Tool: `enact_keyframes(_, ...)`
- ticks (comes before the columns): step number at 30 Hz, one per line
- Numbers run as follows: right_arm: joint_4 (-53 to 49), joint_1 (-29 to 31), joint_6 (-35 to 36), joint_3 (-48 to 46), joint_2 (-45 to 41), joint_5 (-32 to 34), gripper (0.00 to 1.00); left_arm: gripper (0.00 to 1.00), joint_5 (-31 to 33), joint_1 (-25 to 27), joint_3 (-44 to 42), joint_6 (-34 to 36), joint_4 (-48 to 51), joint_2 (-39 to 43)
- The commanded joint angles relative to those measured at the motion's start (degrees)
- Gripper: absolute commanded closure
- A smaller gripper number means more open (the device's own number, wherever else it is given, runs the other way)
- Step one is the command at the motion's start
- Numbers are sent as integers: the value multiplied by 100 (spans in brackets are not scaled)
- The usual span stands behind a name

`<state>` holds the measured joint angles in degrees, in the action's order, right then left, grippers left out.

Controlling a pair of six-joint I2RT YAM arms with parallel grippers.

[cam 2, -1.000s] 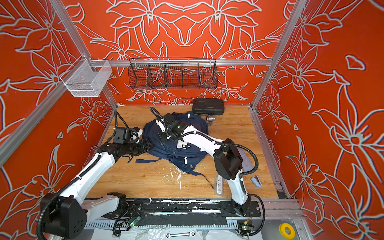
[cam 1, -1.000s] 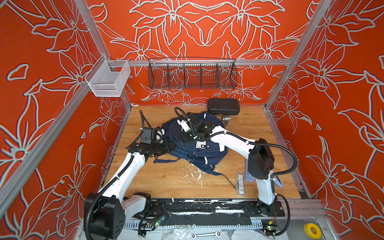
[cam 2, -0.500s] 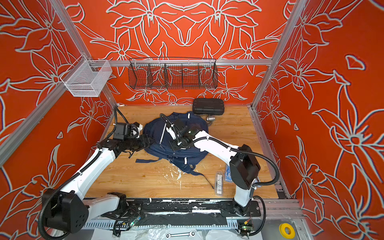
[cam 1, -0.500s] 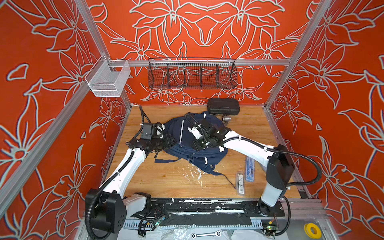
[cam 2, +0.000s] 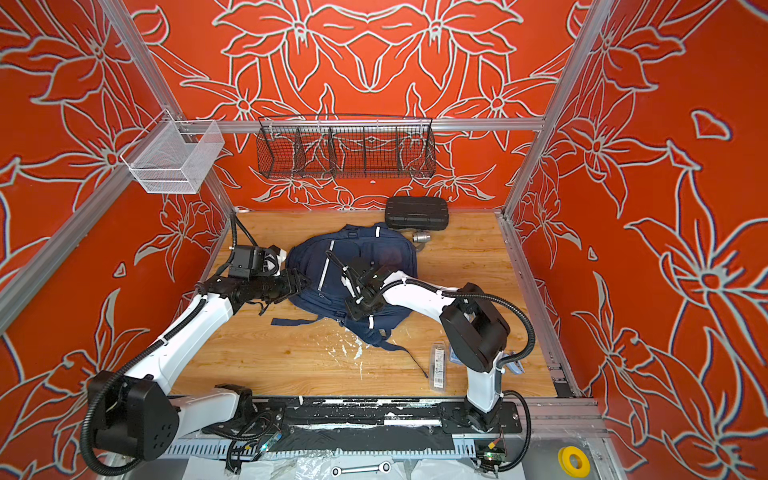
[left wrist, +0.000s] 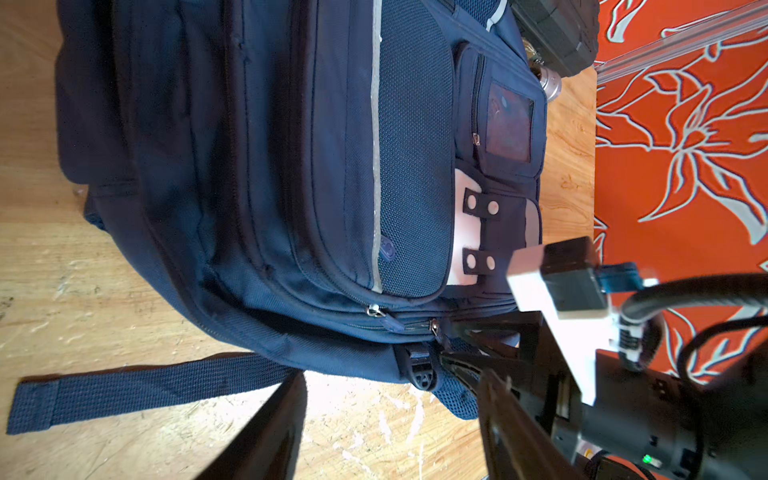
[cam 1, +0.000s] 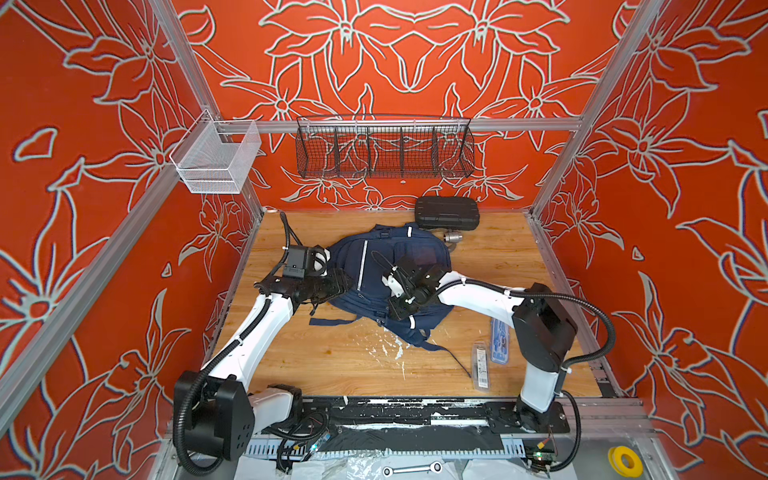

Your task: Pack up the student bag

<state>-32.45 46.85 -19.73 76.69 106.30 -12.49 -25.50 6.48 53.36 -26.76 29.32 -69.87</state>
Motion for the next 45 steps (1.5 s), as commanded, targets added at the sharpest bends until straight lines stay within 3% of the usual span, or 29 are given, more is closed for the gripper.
enact_keyframes(1,120,0,-111,-139,130,19,60,34,-34,27,7,-40,-56,-42)
enact_keyframes(5,173,33,-63,-125,338,169,60,34,-52,37,54,-69,-58,-130)
enact_keyframes(15,125,110,200,-86,291,529,87,34,-30,106,198,-82,-23,-327)
enact_keyframes(23,-575,192,745,521,35,967,97,34,-50,200,299,-179,-22,-441)
enact_keyframes(32,-1623,194,1710,1573,374,799,94,34,-41,274,145,6,-84,-446)
enact_keyframes(38,-1824,69,1966,1758,494,534,70,35,-8,376,108,430,48,-422)
enact_keyframes(45,-1163,-406,1575,1297,-320,302,59,37,121,948,742,1500,680,-958)
